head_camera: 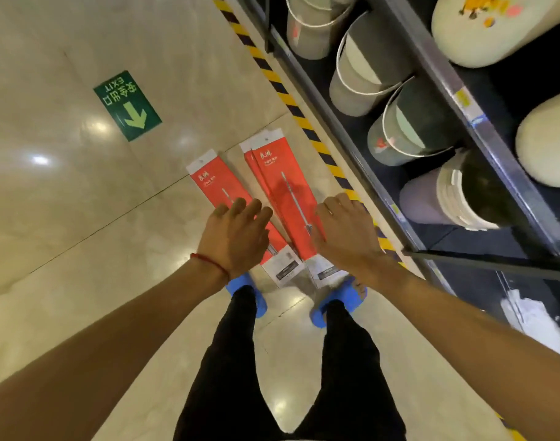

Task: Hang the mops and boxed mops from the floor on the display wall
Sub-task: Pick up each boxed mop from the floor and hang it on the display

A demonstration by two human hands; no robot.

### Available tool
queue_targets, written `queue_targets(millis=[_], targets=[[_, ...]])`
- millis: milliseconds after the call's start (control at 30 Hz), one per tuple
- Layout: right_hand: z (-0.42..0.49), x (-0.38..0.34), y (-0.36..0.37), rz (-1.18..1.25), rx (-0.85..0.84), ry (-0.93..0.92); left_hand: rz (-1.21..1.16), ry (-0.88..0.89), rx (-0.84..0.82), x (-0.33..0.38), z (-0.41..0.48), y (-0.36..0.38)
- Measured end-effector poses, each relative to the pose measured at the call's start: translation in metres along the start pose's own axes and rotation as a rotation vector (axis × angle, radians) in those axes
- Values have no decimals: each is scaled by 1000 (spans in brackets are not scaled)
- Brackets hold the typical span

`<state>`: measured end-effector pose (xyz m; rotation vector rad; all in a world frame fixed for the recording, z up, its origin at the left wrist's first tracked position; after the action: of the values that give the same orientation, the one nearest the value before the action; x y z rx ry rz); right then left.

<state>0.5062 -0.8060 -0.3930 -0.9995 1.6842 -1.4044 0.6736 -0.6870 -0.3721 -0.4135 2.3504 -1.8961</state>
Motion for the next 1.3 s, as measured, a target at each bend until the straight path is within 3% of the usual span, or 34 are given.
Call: queue_targets(millis=[200,367,567,700,800,867,1000,1100,1300], targets=[[30,37,102,117,-93,-95,-100,-51,-22,3,35,91],[35,72,203,102,-92,-84,-95,-94,-151,26,65,189],[45,112,335,79,-136,-45,-165,-230,-200,41,102,328],[61,143,426,134,-67,16,-298,-403,-247,44,135,420],[74,157,479,291,-10,129,-510,-627,-287,45,156,485],[82,161,506,508,-75,263,-751,-796,-285,48,170,522],[86,156,538,985,-154,532,-1170,-1123,-217,68,193,557],[84,151,541,1133,-131,615,-1360,-1332,-144,75,197,560],[76,137,502,1226,-219,567,-1635,-1369,-39,71,177,535]])
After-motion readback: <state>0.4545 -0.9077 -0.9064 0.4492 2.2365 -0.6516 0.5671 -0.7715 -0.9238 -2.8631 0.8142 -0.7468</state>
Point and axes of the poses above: each hand's wrist, its own z-axis towards the middle knuckle, its own y-axis out of the palm, x = y × z, the point moved 4 cm from there along z, towards the middle knuckle, and after that the axes turned 8 degrees about -y, right-handed, at the moved point
